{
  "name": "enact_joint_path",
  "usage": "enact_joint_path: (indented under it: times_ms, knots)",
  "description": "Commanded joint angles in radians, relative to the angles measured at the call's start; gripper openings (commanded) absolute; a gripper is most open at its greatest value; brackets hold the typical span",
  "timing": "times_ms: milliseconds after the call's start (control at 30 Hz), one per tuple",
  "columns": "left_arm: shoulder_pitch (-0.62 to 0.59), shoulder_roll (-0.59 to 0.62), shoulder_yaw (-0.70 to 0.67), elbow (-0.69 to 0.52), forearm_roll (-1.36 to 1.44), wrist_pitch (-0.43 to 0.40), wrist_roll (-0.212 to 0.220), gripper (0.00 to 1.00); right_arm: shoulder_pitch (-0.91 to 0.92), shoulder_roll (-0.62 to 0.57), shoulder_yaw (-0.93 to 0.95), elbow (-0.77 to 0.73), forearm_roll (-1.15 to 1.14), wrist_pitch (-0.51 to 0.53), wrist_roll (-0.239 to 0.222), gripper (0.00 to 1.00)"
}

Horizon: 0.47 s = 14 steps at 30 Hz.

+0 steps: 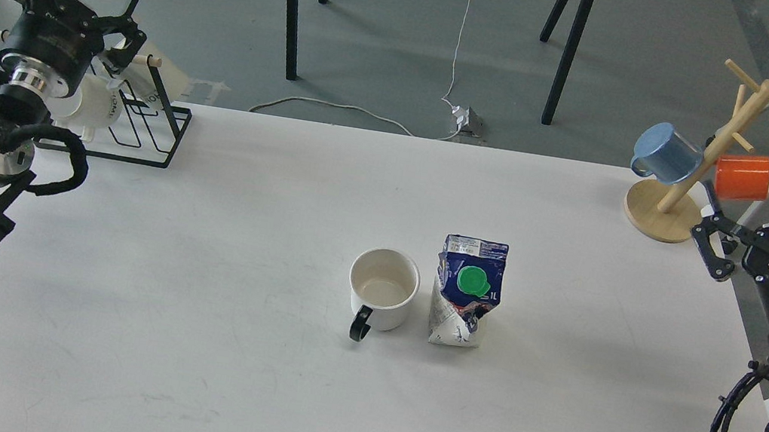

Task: Place cup and milk with both arms
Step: 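Release the carton and retract the right gripper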

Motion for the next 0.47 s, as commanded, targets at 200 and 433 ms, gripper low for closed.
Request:
enact_joint_path:
  times_ms: [200,433]
  knots:
    - [0.0,-0.015,0.005,0.01,-0.005,0.0,0.003,1.0,0.428,0.123,-0.066,-0.357,0.001,0.0,-0.001,0.99]
    - [-0.063,-0.009,0.013,0.019,-0.004,0.0,0.004,1.0,0.431,0.211,-0.049,-0.407,0.001,0.0,0.002,0.99]
